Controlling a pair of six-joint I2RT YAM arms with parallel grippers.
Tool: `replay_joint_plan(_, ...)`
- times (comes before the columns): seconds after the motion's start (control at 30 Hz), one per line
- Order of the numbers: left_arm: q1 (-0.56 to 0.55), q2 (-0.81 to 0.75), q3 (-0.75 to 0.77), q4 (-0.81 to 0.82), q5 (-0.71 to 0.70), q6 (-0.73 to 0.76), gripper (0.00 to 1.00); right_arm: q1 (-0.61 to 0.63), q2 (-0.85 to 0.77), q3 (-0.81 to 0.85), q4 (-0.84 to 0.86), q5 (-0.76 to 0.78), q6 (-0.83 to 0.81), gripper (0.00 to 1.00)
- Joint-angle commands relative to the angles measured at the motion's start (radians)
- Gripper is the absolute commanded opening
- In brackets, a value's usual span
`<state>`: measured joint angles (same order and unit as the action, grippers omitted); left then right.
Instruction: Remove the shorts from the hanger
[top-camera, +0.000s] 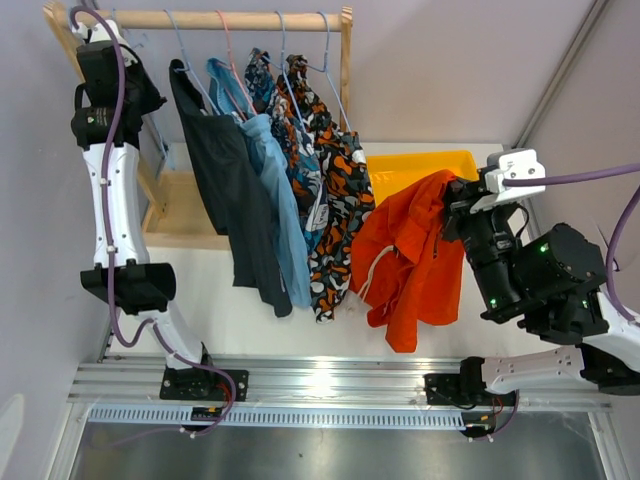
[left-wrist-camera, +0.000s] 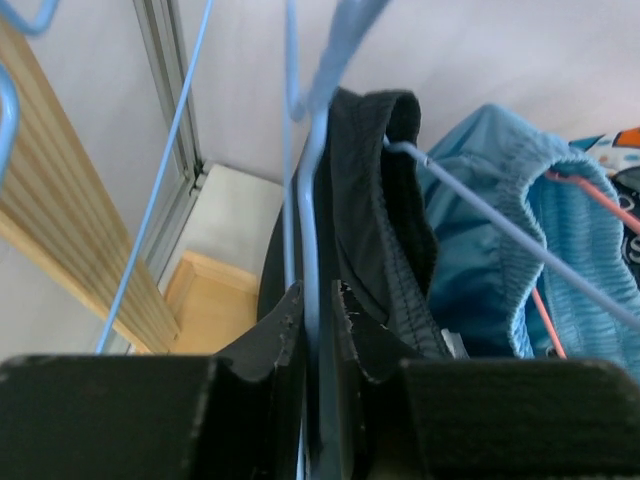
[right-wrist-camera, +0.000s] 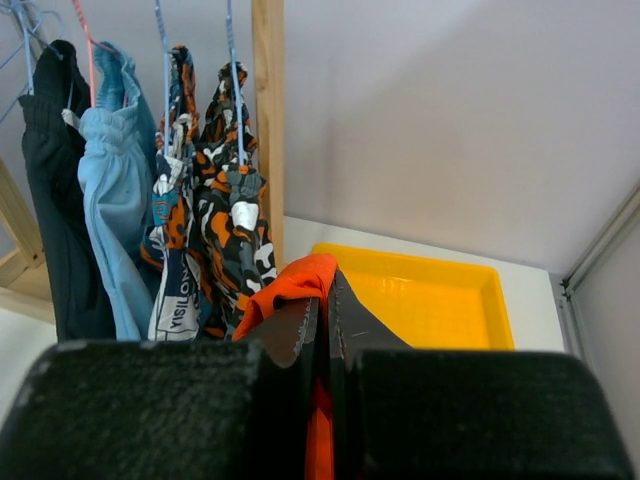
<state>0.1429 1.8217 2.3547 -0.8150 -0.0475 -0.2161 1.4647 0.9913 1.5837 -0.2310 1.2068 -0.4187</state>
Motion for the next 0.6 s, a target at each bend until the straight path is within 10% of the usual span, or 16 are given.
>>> replay_joint_plan(0.0,0.004,-0.07,-0.031,0.01,-0.006,-0.016,0.21,-0.018,-0.017,0.027,0.029,-0.023,0.005,0.0)
replay_joint_plan(0.13,0.004,-0.097,-0.045,0.011,-0.014,-0.017,0.18,-0.033,-0.02,0.027,0.013,-0.024,0.011,0.0)
replay_joint_plan(0.27,0.004,-0.131,-0.081,0.007,0.001,-0.034,0.54,-0.052,-0.025,0.024,0.004,-0.026,0.018,0.0)
replay_joint_plan(0.57,0.003,-0.289,-0.241,0.022,0.04,-0.054,0.99,-0.219,0.024,0.155,0.027,-0.116,-0.069,0.0)
